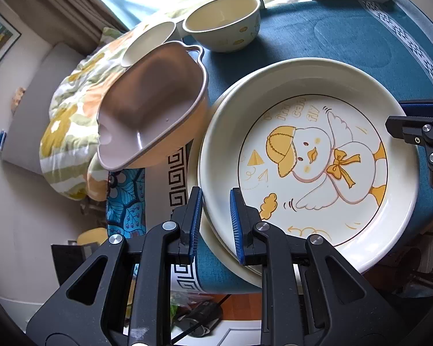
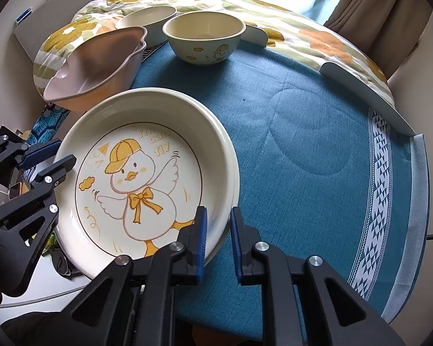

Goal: Organize plates and bowls

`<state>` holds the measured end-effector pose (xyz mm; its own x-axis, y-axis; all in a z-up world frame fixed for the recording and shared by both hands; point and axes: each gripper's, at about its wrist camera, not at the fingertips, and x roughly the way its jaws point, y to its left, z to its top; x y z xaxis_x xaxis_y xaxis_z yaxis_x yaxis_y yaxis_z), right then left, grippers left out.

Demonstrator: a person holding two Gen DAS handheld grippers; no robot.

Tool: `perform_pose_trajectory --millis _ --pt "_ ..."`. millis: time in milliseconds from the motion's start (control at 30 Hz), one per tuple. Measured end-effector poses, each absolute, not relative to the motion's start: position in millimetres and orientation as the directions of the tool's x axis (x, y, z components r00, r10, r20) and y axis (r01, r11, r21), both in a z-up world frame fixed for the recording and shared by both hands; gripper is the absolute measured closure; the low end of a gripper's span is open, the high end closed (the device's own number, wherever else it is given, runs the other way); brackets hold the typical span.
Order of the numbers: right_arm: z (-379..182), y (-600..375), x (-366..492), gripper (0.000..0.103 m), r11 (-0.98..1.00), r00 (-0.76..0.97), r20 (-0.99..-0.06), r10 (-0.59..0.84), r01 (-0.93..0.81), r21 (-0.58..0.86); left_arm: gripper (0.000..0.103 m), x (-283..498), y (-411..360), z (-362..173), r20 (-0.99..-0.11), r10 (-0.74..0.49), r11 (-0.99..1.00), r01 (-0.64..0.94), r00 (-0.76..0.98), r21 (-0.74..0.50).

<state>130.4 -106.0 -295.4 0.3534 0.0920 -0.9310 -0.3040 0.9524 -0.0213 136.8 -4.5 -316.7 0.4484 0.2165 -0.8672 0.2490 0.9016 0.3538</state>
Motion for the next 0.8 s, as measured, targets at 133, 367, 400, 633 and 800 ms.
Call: perform_pose_trajectory --millis 133,367,400,633,800 --pt "-295 -109 132 0.088 0.956 0.35 -0.93 0.11 -0.293 0.003 0.086 138 -2 -316 -0.875 0.206 0.908 0.248 0.438 0.338" --pt "-260 -136 141 0.088 0.957 0.392 -0.892 0.225 -0.258 0.128 0.085 149 19 -276 -0.896 0.115 0.962 0.176 0.43 0.207" --pt "-251 -141 143 0.088 0.958 0.41 -0.883 0.229 -0.254 0.131 0.077 150 22 -266 -0.89 0.1 0.968 0.162 0.444 0.19" --pt "-205 -164 157 0.001 0.933 0.496 -0.796 0.346 -0.268 0.239 0.0 156 70 -200 -0.832 0.005 0.999 0.028 0.554 0.024" --pt "-192 -146 179 0.001 0.93 0.478 -0.813 0.331 -0.313 0.194 0.0 167 127 -189 -0.837 -0.021 0.995 -0.073 0.547 -0.072"
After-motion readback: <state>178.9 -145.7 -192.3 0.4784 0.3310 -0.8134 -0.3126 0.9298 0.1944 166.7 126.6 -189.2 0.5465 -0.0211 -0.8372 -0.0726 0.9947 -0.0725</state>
